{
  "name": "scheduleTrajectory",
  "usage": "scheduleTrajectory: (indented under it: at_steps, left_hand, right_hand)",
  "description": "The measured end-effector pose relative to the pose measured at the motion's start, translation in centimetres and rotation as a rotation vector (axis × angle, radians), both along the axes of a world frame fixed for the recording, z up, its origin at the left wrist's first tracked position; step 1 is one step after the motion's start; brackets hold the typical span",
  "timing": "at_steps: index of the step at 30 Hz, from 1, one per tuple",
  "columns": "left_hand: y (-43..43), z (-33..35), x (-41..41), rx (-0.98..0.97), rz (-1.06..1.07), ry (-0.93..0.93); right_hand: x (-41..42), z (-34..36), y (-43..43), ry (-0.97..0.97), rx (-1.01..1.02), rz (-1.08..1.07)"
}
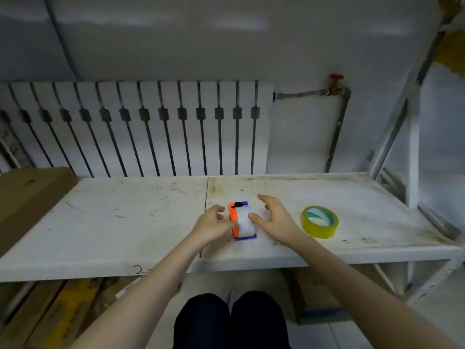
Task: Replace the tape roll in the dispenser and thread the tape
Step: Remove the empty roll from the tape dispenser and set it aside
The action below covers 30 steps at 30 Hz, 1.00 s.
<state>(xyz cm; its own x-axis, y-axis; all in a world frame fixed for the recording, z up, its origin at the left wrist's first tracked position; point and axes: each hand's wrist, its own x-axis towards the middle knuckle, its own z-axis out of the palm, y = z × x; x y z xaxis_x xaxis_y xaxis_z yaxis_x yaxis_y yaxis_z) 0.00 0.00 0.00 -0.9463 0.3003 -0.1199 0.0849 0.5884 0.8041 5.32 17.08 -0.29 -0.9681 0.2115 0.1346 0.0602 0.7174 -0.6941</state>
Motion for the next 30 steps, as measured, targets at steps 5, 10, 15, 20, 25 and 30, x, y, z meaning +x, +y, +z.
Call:
scheduleTrajectory:
  at_steps: [5, 10, 15, 20, 25, 30]
  left_hand:
    - [2.1, -1.9, -1.1, 0.096, 0.009, -0.135]
    - [3.1, -3.9, -1.6, 0.145, 0.052, -0.087]
    - [3.7, -4.4, -1.8, 0.205, 0.102, -0.030]
    - [3.7, -5.1, -2.3, 0.273, 0.128, -0.019]
    - [3.5, -5.5, -2.2, 0.372, 0.117, -0.009]
    - [3.8, -4.5, -1.4, 0.453, 0.172, -0.071]
  right_hand:
    - [-1.6, -3.3, 0.2, -0.174, -0.186, -0.044]
    - [-2.2, -5.1, -0.1, -0.120, -0.190, -0.085]
    - [-2.3, -5.6, 0.0, -0.040, -0.227, -0.125]
    - [-2.4, -5.6, 0.5, -0.045, -0.221, -0.117]
    - [-2.0, -5.2, 0.6, -0.001, -0.343, -0.201]
    - [-1.7, -4.5, 0.5, 0.029, -0.317, -0.193]
